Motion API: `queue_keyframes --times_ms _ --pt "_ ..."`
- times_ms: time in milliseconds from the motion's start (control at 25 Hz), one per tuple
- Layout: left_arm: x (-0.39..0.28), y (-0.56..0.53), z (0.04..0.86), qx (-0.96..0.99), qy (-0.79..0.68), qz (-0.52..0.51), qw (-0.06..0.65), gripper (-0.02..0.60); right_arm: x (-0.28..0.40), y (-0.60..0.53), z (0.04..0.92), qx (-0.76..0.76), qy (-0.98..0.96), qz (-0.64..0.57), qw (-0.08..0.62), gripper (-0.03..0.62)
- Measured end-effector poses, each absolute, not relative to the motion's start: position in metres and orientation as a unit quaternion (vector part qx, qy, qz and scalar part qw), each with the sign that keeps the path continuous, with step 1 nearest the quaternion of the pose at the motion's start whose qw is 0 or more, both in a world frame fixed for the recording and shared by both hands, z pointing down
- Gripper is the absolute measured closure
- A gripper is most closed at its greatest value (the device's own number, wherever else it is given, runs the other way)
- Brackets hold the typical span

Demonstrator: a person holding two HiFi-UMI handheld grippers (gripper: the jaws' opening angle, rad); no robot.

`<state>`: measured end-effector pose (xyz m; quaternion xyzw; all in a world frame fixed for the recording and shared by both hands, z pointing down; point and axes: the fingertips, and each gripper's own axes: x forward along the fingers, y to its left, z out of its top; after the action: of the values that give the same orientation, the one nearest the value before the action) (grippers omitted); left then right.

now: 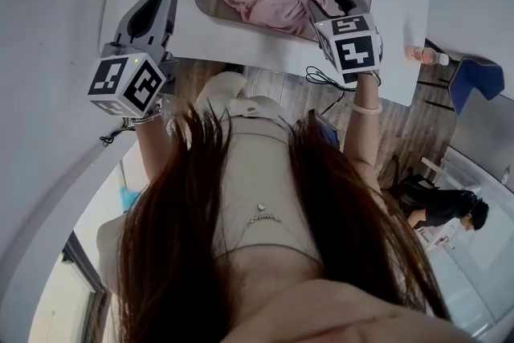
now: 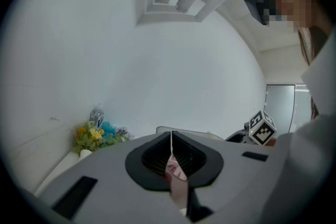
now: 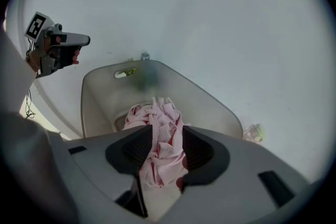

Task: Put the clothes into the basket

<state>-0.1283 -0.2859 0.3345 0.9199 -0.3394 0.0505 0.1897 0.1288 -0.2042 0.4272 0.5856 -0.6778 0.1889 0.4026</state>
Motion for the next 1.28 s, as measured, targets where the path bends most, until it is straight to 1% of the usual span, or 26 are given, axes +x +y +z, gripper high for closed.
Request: queue_keyframes --times_ms 120,280,1280 --pt "-0.114 -0.263 0.329 0.927 -0.322 0.051 0.185 0.572 0.133 -0.192 0.400 0.626 -0.679 0.151 0.354 0.431" --pt "-0.103 -0.233 0.323 0.934 -0.305 0.050 0.180 0.572 0.133 -0.169 0.380 0.652 -0.678 0.127 0.316 0.454" --pt "-0.080 -0.083 0.299 0.957 -0.248 0.044 0.141 0.572 0.107 -0.025 0.340 0.689 -0.679 0.066 0.244 0.531"
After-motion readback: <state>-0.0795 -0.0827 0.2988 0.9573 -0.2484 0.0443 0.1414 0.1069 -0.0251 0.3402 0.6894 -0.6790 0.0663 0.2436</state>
